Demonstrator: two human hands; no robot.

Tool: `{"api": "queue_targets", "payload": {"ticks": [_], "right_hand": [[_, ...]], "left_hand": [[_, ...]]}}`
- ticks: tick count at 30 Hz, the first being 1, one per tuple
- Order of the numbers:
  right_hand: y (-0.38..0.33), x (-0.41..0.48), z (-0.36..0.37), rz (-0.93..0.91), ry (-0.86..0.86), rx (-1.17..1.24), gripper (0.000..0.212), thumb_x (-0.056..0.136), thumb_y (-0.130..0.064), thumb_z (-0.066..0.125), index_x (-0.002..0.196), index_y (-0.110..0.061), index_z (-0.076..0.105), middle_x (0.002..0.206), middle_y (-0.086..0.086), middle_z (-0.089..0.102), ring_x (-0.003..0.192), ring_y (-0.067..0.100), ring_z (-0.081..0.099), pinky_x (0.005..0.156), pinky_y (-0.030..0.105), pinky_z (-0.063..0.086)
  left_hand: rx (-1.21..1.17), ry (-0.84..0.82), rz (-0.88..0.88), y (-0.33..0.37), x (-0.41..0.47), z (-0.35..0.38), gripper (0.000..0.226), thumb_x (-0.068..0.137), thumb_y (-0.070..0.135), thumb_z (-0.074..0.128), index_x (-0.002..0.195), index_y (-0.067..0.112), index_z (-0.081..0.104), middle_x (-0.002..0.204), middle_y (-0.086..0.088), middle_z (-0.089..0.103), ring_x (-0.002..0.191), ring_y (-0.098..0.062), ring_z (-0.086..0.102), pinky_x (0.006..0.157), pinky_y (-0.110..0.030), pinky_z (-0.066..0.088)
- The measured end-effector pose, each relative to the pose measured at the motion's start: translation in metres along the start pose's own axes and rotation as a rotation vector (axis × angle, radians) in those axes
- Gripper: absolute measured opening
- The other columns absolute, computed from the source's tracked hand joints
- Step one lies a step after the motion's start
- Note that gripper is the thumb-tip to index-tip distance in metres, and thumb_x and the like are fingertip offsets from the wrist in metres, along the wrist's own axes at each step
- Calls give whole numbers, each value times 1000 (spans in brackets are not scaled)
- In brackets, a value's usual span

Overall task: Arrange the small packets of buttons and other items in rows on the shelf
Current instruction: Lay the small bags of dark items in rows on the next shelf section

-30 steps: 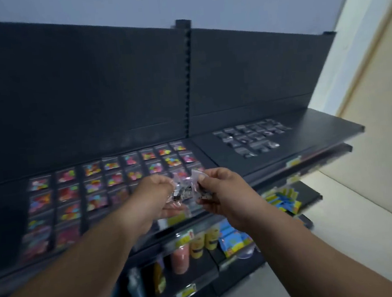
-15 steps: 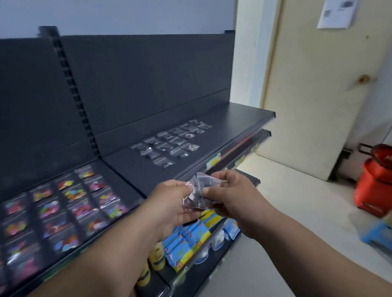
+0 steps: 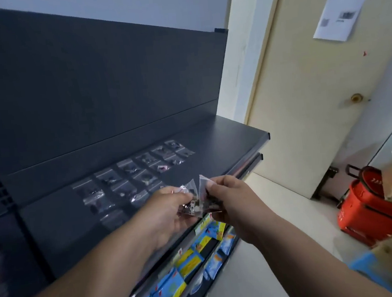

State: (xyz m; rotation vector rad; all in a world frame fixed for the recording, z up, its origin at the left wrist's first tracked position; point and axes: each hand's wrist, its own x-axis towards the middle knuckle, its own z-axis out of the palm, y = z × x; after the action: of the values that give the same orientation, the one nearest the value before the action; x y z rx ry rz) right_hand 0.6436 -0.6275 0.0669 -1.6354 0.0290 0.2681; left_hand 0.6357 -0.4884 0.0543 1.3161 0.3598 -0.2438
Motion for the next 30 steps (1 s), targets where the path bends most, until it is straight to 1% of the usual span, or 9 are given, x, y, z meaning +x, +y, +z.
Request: {"api": "queue_targets", "payload": {"ticks": [3,6,12,15,19,21,23,28,30], "right_hand": [[-8,40,-9,-12,12,-62,4,93,-15,54,97,-16,55,74,2,63,56,13,57,51,22,45],[-10,76,-15,-11,-14,-131,20,90,-5,56,104,-18,51,71,5,61,49,13,56,44,20,43],[-2,161,-10,15,-145,-189,14,88,-2,56,86,-15,54,66,7,60,54,15,57,53,27,49],[7,201,-3,50,-295,-220,12,87,-1,54,86,-12,55,66,9,61,52,15,56,52,26,48],[15,241,-2,54,-490,-308,17,83,3,56,87,-13,58,64,3,59,41,5,51,41,16,39],[19,257,-3,26,-558,-355,23,82,8,54,90,-12,61,65,2,61,40,3,51,39,16,38],[23,271,-1,-7,-605,-345,27,82,9,56,96,-13,62,73,2,65,51,6,57,46,18,45],[36,288,4,-99,-801,-422,32,81,2,61,108,-16,59,93,5,70,76,11,65,66,21,52],[36,290,1,-318,-817,-653,40,81,-7,62,118,-21,56,99,-1,67,83,8,63,71,17,49]], "left_hand": [[20,41,23,20,34,-1,4,92,5,55,90,8,56,83,-15,64,64,-22,62,50,-26,54],[-8,87,36,33,58,-6,5,92,4,55,94,9,55,79,-13,64,58,-21,63,47,-24,54],[-9,261,111,49,99,-28,11,91,6,58,102,6,57,90,-14,63,75,-26,65,54,-28,55],[-60,397,115,51,118,-32,5,91,6,58,92,10,58,92,-11,61,84,-28,62,64,-33,56],[-121,588,174,53,139,-21,9,91,3,55,86,10,57,80,-8,62,64,-15,58,49,-26,55],[-171,671,189,51,146,-10,10,91,2,55,83,9,56,75,-8,61,60,-16,59,52,-29,57],[-184,746,192,49,149,0,11,91,3,56,82,10,57,74,-8,60,61,-16,59,58,-33,58],[-214,880,202,41,142,16,8,90,4,57,86,10,57,77,-7,56,68,-16,56,57,-30,57],[-238,913,204,39,136,20,7,90,2,56,87,9,56,77,-8,55,68,-17,54,55,-28,57]]}}
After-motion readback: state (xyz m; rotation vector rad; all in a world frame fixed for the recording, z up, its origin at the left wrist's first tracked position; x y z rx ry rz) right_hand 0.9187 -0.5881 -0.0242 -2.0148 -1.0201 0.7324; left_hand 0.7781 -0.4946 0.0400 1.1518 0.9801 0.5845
